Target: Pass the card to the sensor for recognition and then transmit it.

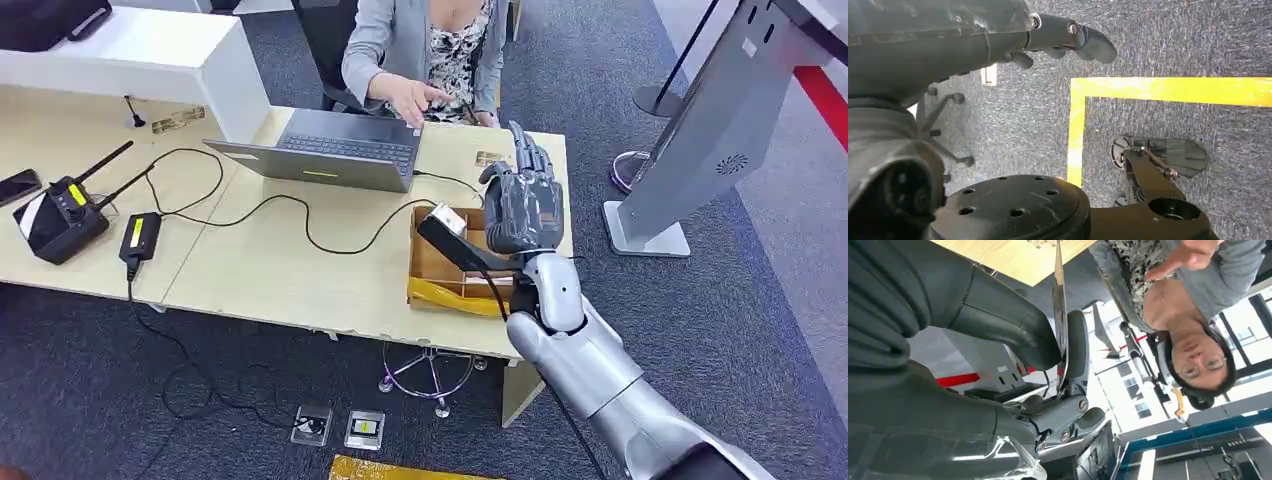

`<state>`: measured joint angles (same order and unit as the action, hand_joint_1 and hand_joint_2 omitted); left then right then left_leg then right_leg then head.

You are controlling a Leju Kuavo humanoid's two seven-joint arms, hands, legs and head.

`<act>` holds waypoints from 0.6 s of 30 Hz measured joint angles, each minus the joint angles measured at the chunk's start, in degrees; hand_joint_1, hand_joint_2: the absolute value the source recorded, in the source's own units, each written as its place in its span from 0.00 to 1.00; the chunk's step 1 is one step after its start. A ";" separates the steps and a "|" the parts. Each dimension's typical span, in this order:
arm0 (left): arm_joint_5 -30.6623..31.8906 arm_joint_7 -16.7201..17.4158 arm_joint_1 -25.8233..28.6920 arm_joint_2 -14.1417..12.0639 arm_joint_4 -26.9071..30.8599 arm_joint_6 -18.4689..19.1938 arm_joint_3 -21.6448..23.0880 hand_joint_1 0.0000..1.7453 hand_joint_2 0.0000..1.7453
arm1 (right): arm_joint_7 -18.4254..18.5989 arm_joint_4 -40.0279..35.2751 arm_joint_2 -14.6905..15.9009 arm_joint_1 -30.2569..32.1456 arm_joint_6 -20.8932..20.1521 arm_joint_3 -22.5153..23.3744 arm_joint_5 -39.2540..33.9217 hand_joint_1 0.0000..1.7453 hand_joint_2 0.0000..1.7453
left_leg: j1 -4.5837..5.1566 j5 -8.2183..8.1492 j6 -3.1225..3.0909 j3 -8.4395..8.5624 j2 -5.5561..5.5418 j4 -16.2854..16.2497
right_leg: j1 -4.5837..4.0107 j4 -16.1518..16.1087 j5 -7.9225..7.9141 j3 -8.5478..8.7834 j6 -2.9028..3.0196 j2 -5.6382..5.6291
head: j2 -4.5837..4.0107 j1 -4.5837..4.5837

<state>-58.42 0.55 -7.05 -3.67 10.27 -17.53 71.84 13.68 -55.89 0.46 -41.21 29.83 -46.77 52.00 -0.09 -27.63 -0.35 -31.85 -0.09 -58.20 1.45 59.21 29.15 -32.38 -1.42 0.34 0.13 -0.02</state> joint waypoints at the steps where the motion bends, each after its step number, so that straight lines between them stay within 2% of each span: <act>1: 0.04 0.00 0.00 -0.02 0.00 0.05 0.02 0.00 0.00 | 0.00 0.02 0.00 -0.09 -0.07 -0.02 -0.07 1.00 1.00 | 0.00 0.00 0.00 -0.01 0.00 0.00 | 0.00 0.00 0.00 0.00 0.00 0.00 | 0.00 0.00; 8: 0.18 -0.79 -0.07 -0.09 0.00 0.09 0.63 0.00 0.00 | -1.64 3.24 -1.28 -2.23 -3.30 -0.43 -5.02 1.00 1.00 | 0.00 0.00 0.00 -0.01 0.00 0.00 | 0.00 0.00 0.00 -0.01 0.00 -0.01 | 0.00 0.00; 18: 0.96 -1.22 -0.11 -0.17 0.00 0.59 1.11 0.00 0.00 | -2.10 12.81 -3.61 -6.74 -3.56 -1.75 -7.74 1.00 1.00 | 0.00 0.02 -0.01 -0.04 -0.01 0.00 | 0.00 -0.01 -0.01 -0.01 0.00 0.02 | 0.00 0.00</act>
<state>-57.46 -0.68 -7.15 -3.85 10.27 -16.94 72.96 11.58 -43.08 -3.15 -47.95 26.27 -48.52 44.26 -0.09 -27.62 -0.36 -31.89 -0.10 -58.21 1.45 59.20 29.14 -32.39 -1.43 0.37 0.13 -0.02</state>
